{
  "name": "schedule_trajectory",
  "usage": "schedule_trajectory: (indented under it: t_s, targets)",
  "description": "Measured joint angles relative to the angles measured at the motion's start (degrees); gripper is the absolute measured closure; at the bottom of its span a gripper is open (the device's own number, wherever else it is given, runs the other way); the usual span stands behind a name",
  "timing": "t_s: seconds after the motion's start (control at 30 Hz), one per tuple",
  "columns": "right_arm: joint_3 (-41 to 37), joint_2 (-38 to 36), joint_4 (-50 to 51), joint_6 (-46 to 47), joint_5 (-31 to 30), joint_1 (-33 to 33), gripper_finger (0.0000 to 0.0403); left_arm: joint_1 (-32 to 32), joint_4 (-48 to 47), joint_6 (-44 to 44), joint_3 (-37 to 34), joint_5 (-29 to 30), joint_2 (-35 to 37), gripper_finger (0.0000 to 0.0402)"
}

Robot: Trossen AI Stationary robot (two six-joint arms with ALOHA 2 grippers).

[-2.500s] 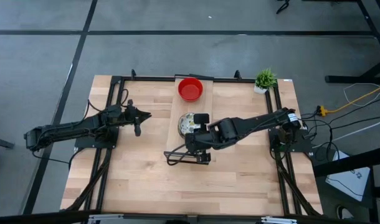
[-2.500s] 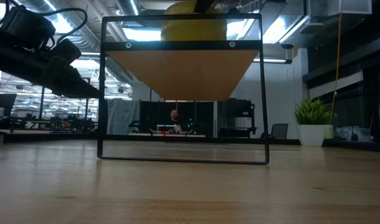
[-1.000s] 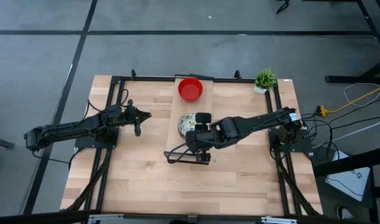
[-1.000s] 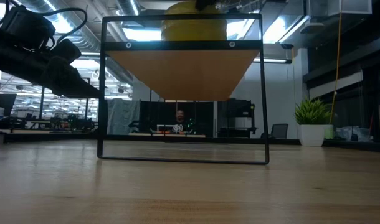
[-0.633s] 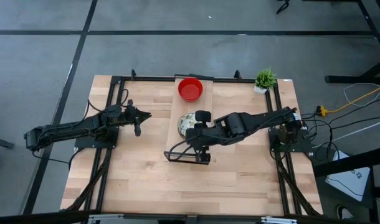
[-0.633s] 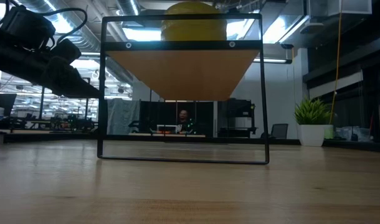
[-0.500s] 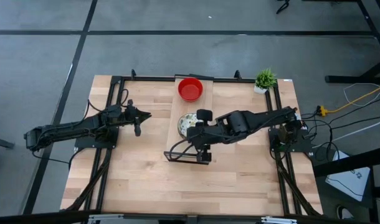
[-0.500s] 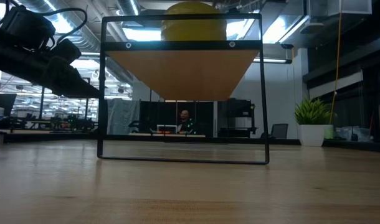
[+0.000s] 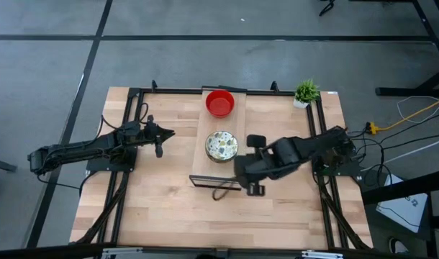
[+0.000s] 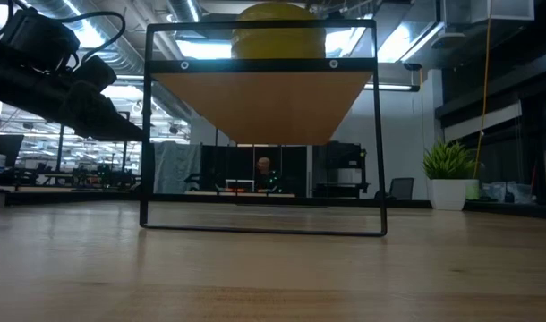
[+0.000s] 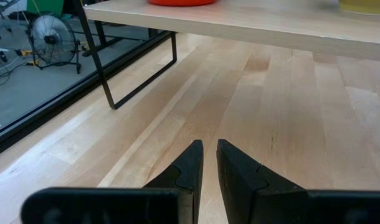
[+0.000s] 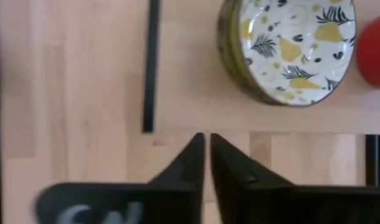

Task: Pick & Place Mini bowls
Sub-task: Return to Home Position

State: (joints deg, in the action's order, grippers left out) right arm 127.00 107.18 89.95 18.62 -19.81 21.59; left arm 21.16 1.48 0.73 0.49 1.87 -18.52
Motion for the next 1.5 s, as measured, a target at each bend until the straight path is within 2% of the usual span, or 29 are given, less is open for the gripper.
schedule_trajectory:
  t_s: [0.07,0.2,0.3,0.4,0.5,0.7,0.93,1.1,1.33,1.5]
  targets:
    - [-0.75,-1.50,-0.03,0.54,-0.23,1.56,0.0393,0.00,0.00,0.00,0.00,0.00,0.02,0.0359]
    - [-3.86,-5.60,-0.02,4.81,-3.64,4.76,0.0391,-0.01,0.00,0.00,0.02,0.00,0.01,0.0359]
    - [-9.23,-10.14,-0.82,8.17,-7.72,7.55,0.0398,-0.01,0.00,0.00,0.01,0.01,0.00,0.0359]
    - [-18.39,-16.36,-4.93,11.17,-10.74,10.81,0.0397,0.00,0.00,0.00,0.00,0.00,0.00,0.0359]
    - [-30.42,-24.54,-13.47,12.45,-11.79,13.46,0.0398,-0.02,0.00,0.00,0.02,0.00,0.01,0.0359]
    - [-55.91,-42.90,-37.38,9.74,-11.45,15.95,0.0400,-0.02,0.00,0.00,0.02,0.00,0.00,0.0359]
    - [-85.37,-62.67,-69.01,-1.42,-5.72,15.85,0.0401,0.00,0.00,0.00,0.02,0.00,0.02,0.0359]
    - [-102.18,-73.63,-88.21,-9.68,0.16,14.26,0.0401,0.00,0.00,0.00,0.02,0.00,0.01,0.0359]
    - [-118.09,-85.34,-103.94,-16.53,3.10,9.95,0.0401,-0.01,0.00,0.00,0.02,0.00,0.01,0.0359]
    - [-123.00,-91.76,-107.33,-19.98,9.46,5.61,0.0401,-0.01,0.00,0.00,0.01,0.01,0.00,0.0359]
